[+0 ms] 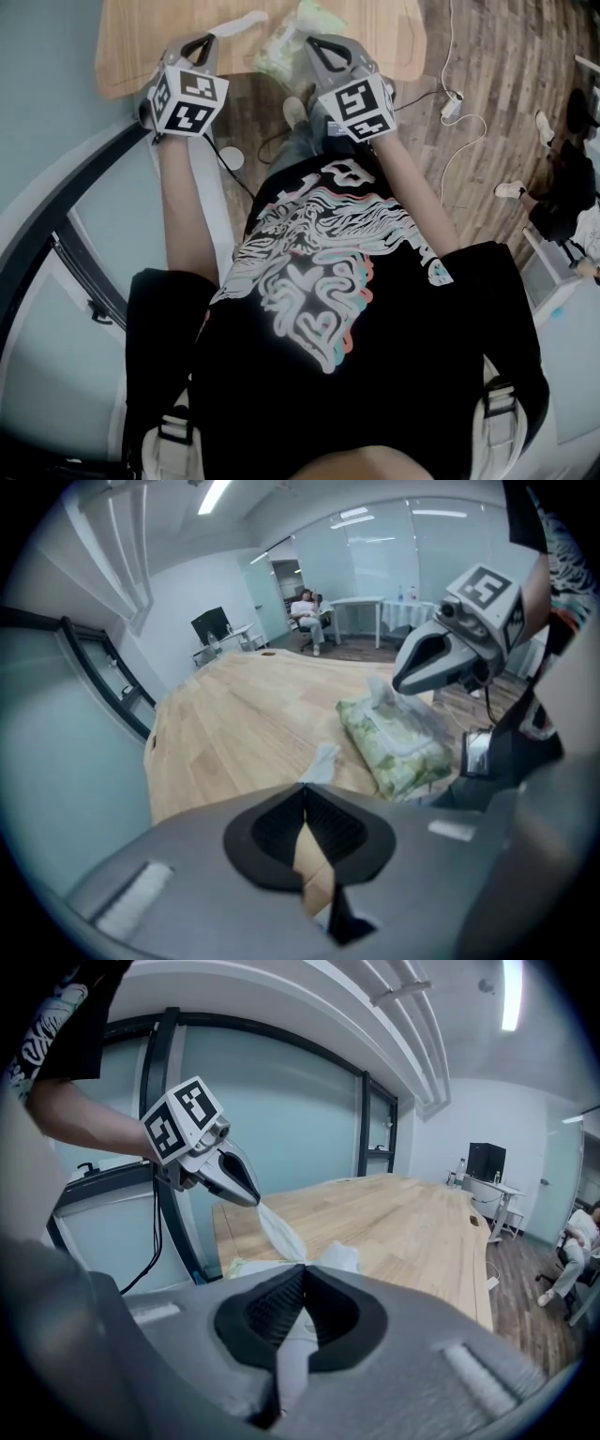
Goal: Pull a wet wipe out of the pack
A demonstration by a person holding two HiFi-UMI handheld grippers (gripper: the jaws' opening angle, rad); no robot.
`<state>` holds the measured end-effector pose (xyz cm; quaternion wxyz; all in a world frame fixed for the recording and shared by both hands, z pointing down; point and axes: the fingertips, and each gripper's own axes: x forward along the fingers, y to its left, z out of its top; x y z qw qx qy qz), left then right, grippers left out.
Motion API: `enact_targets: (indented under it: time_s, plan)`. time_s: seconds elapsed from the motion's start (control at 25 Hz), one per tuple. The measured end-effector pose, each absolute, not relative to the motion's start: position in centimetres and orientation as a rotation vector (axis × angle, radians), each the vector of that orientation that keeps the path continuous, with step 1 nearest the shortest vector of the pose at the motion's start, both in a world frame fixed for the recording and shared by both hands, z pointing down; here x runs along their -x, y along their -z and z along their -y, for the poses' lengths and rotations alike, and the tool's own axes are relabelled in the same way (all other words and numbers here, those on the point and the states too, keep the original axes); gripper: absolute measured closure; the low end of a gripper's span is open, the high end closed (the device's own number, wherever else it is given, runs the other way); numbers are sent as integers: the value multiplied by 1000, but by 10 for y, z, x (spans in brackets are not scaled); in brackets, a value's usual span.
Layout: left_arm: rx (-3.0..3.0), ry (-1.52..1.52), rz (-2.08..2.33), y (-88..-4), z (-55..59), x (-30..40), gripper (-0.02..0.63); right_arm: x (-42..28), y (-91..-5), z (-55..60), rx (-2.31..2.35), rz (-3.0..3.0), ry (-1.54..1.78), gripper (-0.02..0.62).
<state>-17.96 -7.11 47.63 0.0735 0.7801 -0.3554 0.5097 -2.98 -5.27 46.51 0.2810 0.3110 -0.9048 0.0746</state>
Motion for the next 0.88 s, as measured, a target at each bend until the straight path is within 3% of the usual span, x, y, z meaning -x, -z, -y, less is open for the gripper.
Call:
enact_targets:
  time_s: [0.28,0.4,0.52,0.68,0.72,0.76,0.8,0.88]
  plan:
    - [-2364,-1403,1138,-492,70,166,607,27,-457,57,-907,2449,-209,595]
    - [-2354,-1329,1161,-493,69,164,529,27,-453,54,-918,2456,-211,595]
    - [-2357,-1274,1151,-493,68,159,500,26,-448,52,-935,2459,-201,595]
    - [-2415,-1099,1195,-470,72,150,503,23,-439,52,-980,2458,-169,595]
    - [-2419,-1048,1209,-463,70,149,518,22,-435,51,-991,2459,-163,595]
    - [-2423,-1002,1226,-456,68,149,591,20,-431,49,-1002,2460,-159,595]
    - [-2427,-957,1242,-449,64,148,615,17,-426,47,-1014,2460,-156,595]
    - [-2433,-851,1268,-436,57,146,615,11,-417,42,-1045,2455,-150,595]
